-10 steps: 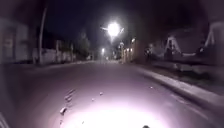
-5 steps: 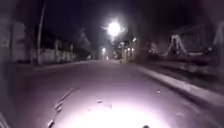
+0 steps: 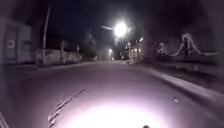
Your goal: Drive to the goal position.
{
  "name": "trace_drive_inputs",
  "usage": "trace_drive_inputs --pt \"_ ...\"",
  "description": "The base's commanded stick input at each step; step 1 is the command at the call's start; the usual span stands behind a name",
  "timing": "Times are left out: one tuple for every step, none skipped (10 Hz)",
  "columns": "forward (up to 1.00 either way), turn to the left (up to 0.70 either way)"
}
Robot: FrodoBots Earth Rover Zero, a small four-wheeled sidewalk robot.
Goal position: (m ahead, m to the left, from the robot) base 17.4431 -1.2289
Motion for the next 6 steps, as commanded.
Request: trace_drive_inputs --pt "0.7 0.0" --pt "0.7 0.0" --pt "0.7 0.0" --pt "0.7 0.0" --pt "0.7 0.0" --pt "0.7 0.0"
